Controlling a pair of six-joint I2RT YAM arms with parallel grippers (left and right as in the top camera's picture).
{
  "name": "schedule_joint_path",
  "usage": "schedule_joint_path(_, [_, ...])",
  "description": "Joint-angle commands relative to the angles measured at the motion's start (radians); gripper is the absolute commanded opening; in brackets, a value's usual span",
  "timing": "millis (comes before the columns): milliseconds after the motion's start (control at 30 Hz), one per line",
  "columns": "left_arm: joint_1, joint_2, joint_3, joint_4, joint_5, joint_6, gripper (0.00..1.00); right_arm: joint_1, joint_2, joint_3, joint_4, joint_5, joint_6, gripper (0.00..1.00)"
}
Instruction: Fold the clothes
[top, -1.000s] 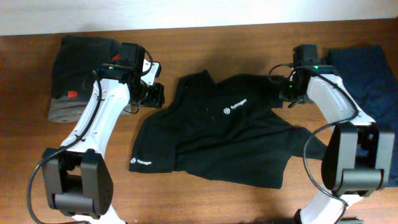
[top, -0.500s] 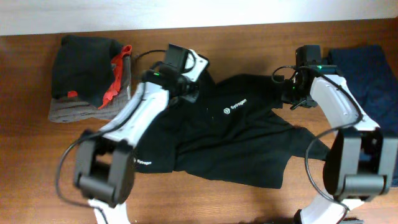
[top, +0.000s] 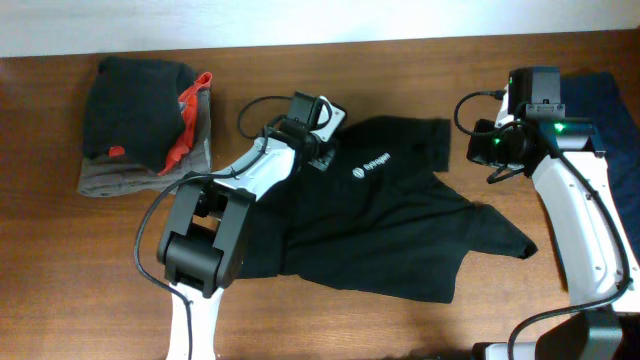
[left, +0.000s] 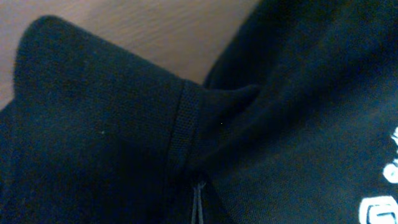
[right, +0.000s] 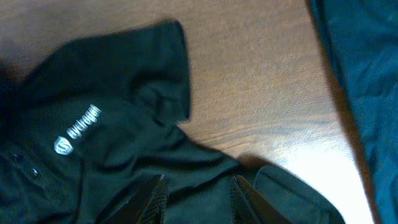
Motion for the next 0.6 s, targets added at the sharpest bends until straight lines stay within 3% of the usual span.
schedule_joint_path(0, [0.105, 0.056, -0.010, -0.023, -0.305, -0.149, 0.00, 0.003, 0.037, -0.002, -0.031, -0.005, 0.009, 0.41])
schedule_joint_path(67, [0.178, 0.056, -0.009, -0.030, -0.292, -0.224, 0.00, 0.003, 0.080, -0.014, -0.042, -0.006, 0.009, 0.43])
schedule_joint_path(167, [0.248, 0.056, -0.008, -0.034, -0.187, -0.235, 0.00, 0.005, 0.135, -0.041, -0.037, -0.042, 0.008, 0.45])
schedule_joint_path(267, [0.293, 0.055, 0.008, -0.089, -0.258, -0.329, 0.00, 0.005, 0.219, -0.091, -0.008, -0.055, 0.009, 0.46])
schedule_joint_path(367, [0.309, 0.055, 0.033, -0.089, -0.174, -0.334, 0.00, 0.004, 0.273, -0.118, 0.090, -0.069, 0.008, 0.46])
schedule_joint_path(567, [0.288, 0.055, 0.051, -0.097, -0.167, -0.325, 0.00, 0.006, 0.291, -0.122, 0.290, -0.284, 0.005, 0.46])
